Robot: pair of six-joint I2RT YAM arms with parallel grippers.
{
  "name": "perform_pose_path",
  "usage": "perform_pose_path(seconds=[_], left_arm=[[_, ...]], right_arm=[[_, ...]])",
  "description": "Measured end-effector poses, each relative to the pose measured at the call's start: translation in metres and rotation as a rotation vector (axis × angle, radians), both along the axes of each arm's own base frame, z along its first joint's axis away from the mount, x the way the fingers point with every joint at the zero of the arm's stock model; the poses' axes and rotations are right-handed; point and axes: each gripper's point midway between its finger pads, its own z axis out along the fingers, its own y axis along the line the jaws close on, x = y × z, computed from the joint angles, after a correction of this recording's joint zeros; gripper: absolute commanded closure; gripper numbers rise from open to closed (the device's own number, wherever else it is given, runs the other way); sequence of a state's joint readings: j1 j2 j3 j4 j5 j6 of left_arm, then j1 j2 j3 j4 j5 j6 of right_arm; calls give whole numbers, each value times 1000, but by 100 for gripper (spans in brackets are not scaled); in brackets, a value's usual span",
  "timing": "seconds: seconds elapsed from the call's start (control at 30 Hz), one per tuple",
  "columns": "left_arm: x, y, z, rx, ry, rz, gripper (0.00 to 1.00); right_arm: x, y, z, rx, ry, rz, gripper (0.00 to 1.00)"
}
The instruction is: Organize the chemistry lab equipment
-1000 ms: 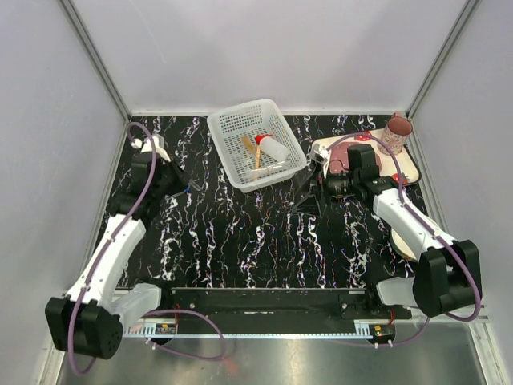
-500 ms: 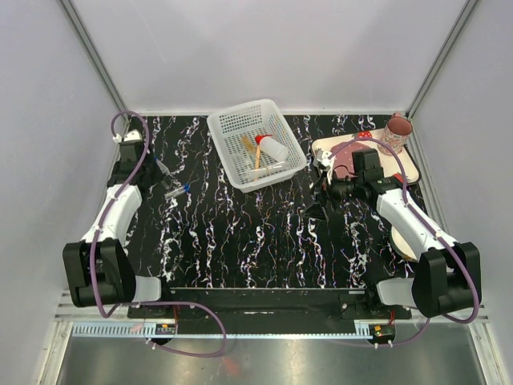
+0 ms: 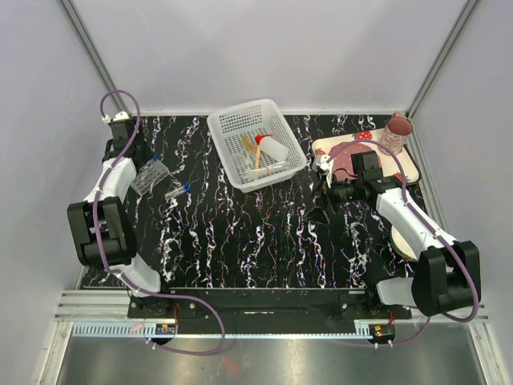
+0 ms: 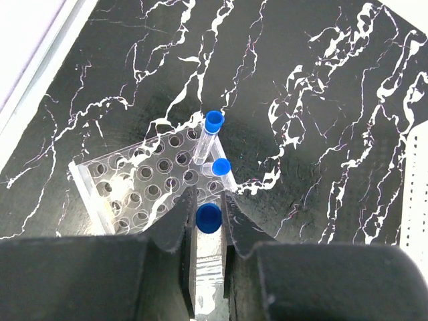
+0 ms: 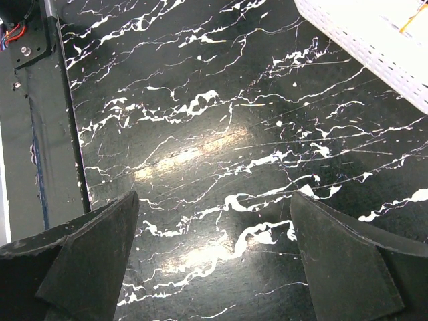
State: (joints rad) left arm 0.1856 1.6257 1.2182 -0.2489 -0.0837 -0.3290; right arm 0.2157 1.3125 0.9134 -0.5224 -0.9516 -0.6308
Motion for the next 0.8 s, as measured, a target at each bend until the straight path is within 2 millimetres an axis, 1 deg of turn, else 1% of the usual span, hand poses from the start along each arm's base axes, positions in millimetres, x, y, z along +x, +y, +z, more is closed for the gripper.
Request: perform_pose_path(seconds=[0.13,0.3,0.53,0.8], left_arm=[[7,0,-12,-7,21,-2,96],[9,0,-26,-14,50,-4,96],[18,0,-28,-18,48,-10,96],[22,-4,-31,-20,50,-19,96]], right_arm=[[2,0,-3,-5,14,2,0],[0,0,-10,-16,46,7,0],[-2,-1,-12,-22,55,12,0],[-2,-1,-13,-24,58,14,1]])
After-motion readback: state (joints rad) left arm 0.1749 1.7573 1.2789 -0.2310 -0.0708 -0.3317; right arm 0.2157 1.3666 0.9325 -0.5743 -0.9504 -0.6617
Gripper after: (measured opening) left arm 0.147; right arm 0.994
